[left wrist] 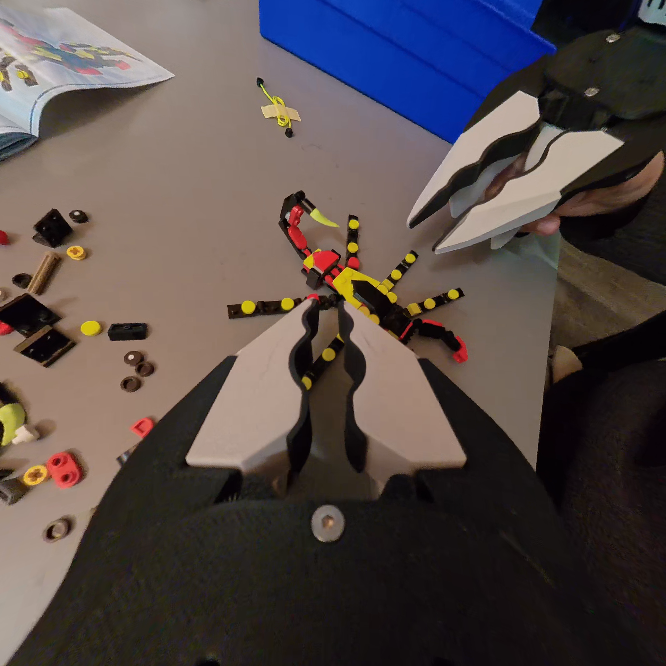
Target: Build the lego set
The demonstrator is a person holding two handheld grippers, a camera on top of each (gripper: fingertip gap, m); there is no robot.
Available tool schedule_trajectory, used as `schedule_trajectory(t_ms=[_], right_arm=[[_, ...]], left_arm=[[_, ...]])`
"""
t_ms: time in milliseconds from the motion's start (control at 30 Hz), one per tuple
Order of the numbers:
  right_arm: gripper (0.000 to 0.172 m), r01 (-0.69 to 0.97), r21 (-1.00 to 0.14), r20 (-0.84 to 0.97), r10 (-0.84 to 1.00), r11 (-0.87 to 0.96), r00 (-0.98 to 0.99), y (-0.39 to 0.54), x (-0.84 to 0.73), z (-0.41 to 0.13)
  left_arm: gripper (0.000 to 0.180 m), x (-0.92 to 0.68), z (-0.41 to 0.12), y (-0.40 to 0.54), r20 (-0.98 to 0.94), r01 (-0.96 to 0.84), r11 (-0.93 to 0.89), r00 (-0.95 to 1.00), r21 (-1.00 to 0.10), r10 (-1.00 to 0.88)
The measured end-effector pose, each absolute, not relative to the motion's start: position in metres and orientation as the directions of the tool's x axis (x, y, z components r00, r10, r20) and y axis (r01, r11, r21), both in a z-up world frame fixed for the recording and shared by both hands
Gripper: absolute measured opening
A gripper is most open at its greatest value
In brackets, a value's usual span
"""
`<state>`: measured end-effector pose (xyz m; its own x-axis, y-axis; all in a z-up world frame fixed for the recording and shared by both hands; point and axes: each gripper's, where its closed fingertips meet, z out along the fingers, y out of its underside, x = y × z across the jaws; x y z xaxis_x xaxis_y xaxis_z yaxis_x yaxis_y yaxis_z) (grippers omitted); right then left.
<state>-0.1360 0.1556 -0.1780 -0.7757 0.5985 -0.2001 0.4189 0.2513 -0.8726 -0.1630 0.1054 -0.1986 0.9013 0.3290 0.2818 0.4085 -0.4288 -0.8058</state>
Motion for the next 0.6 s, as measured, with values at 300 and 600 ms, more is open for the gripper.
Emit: schedule_trajectory(t_ms=[300,600], right_arm=[[0.021,0.358,-0.85,-0.105,0.542,0.387,-0.834,0.154,-0.108,-0.184],[0.034,0.257,-0.771,0.007,0.411,0.583,-0.911,0.135,-0.083,-0.212]], left_arm=[[0.018,-0.128,-0.198,0.091,0.182,0.244,-0.546,0.969,-0.801,0.166],[0.034,-0.098,-0.215,0.089,0.096,0.073,-0.637,0.995,-0.768,-0.002]])
